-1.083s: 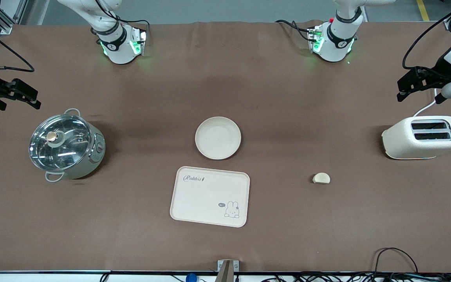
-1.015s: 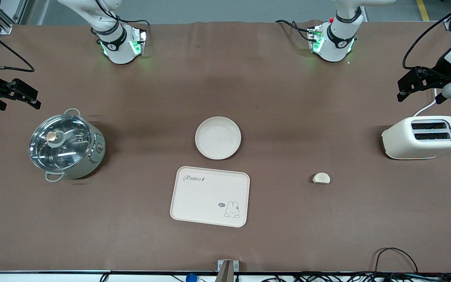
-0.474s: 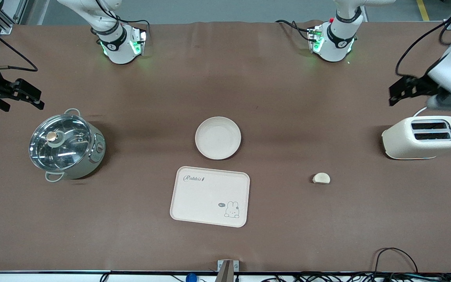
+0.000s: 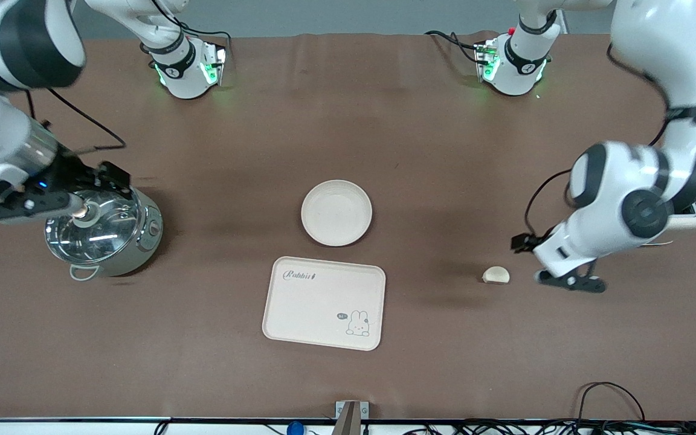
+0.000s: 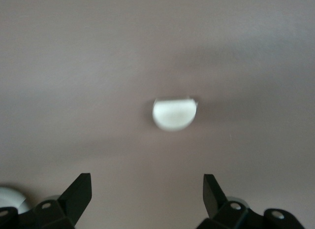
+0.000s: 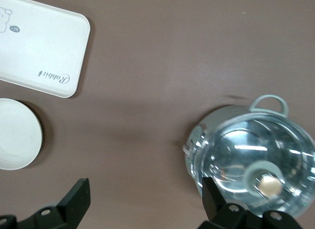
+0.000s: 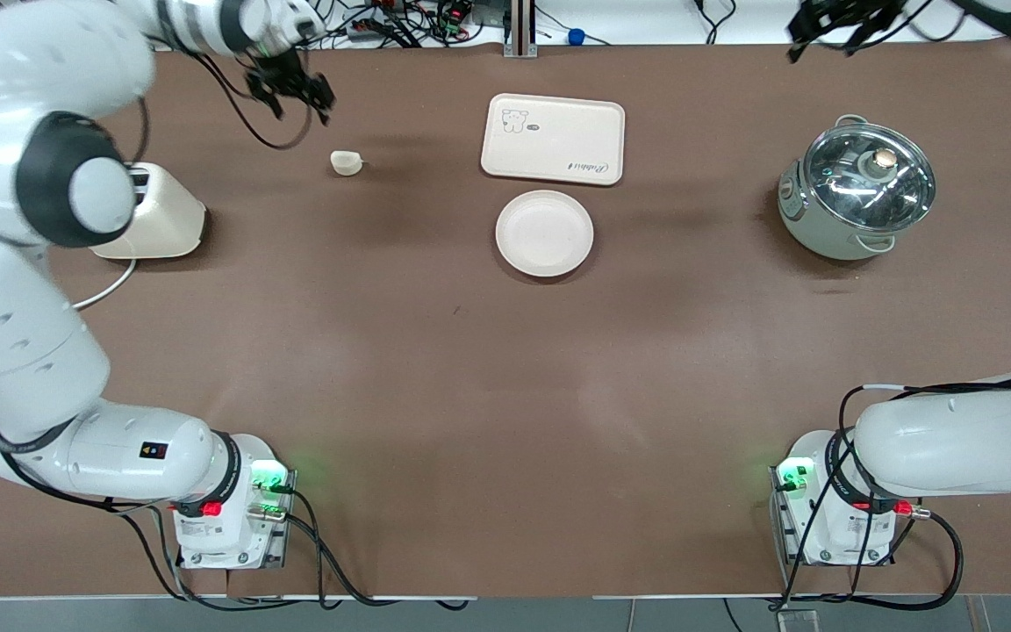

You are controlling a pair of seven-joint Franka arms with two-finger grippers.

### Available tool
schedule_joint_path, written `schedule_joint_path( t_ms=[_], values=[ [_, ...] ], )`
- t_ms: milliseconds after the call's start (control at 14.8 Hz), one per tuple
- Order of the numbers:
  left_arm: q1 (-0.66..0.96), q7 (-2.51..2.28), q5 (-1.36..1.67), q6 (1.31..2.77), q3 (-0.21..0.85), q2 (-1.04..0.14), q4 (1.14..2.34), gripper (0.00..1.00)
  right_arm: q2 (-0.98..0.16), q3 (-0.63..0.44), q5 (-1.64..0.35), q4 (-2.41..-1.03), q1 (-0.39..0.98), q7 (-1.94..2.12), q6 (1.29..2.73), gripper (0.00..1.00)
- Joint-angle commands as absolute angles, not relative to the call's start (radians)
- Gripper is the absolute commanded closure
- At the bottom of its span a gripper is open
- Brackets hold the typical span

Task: Place bun in plate and plate on tray
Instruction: 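Grasp the bun with the left gripper while the right gripper reaches the plate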

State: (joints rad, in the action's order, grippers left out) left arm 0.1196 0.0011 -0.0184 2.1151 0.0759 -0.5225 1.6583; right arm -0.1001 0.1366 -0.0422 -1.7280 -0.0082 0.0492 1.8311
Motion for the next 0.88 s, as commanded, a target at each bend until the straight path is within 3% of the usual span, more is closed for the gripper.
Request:
schedule_joint_path(
  t_ms=[0, 338, 474, 609, 812],
  values=[
    [0.12, -0.002, -0.021, 2.296, 0.087, -0.592, 1.693, 0.0, -0.175, 0.132, -0.057, -1.735, 0.034, -0.004, 1.891, 0.0],
    [0.114, -0.003, -0.021, 2.547, 0.109, -0.644, 1.802, 0.0, -0.203, 0.133, -0.1, -1.885, 0.172, -0.216, 2.096, 0.0],
    [0.106, -0.002, -0.021, 2.576, 0.11, -0.646, 1.819, 0.01, -0.204, 0.133, -0.109, -1.972, 0.234, -0.277, 2.227, 0.0],
    [0.101, 0.002, -0.021, 2.576, 0.118, -0.646, 1.827, 0.2, -0.231, 0.132, -0.132, -2.041, 0.296, -0.314, 2.363, 0.0],
    [0.101, 0.005, -0.021, 2.576, 0.12, -0.646, 1.833, 0.64, -0.274, 0.133, -0.156, -2.121, 0.359, -0.383, 2.526, 0.0]
  ],
)
